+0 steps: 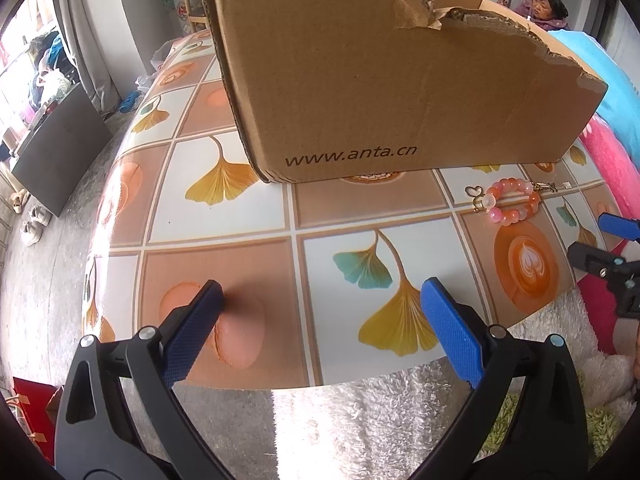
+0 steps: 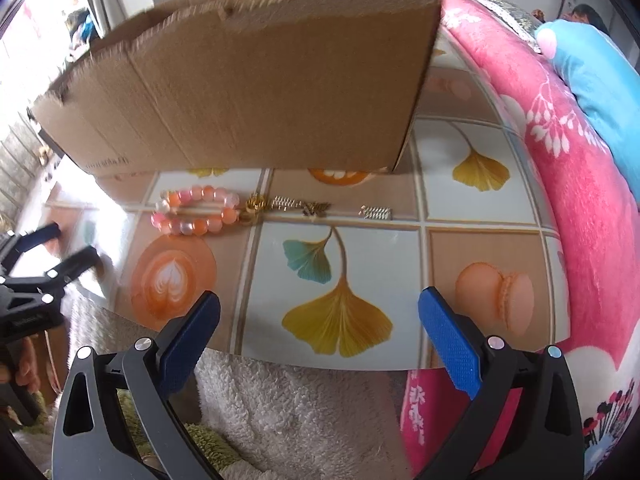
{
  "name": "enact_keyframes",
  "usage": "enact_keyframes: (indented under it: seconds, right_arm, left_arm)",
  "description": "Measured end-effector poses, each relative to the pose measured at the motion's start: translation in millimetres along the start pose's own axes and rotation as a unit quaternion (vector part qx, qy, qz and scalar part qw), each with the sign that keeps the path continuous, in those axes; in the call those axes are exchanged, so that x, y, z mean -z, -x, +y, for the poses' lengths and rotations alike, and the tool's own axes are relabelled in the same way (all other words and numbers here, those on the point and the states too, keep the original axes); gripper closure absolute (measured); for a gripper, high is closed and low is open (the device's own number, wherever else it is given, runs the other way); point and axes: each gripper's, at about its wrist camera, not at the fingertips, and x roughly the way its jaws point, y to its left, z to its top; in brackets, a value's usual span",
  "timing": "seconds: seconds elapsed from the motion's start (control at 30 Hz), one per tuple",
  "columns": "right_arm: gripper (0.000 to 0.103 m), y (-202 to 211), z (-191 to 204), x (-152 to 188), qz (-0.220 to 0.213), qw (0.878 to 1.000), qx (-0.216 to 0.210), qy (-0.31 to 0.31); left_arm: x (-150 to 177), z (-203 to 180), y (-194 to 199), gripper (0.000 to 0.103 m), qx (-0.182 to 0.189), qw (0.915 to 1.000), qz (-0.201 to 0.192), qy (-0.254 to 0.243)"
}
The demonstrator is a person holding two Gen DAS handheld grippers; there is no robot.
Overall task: Organize jewelry
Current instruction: 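Move the left tool back out to the pink beaded bracelet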
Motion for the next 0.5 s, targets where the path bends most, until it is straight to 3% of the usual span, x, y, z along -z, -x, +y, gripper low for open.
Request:
enact_keyframes:
  seconds: [0.2, 0.47, 0.5]
  right_arm:
    - [0.007, 27, 0, 0, -0.046, 0.998, -0.047, 0.005]
    - [0.031, 33, 7, 0, -0.049, 0.994, -0.102, 0.009]
    - [0.036, 30, 6, -3, -0.048, 0.993, -0.104, 0.01]
  left_arm:
    - [1, -3, 5, 0.007, -0.002, 0.9997, -0.014, -0.019]
    - [-6, -21, 35, 0.009, 0.026, 0.9937, -0.091, -0.059]
    - [-8, -23, 35, 0.015, 0.026, 0.9929, -0.096, -0.066]
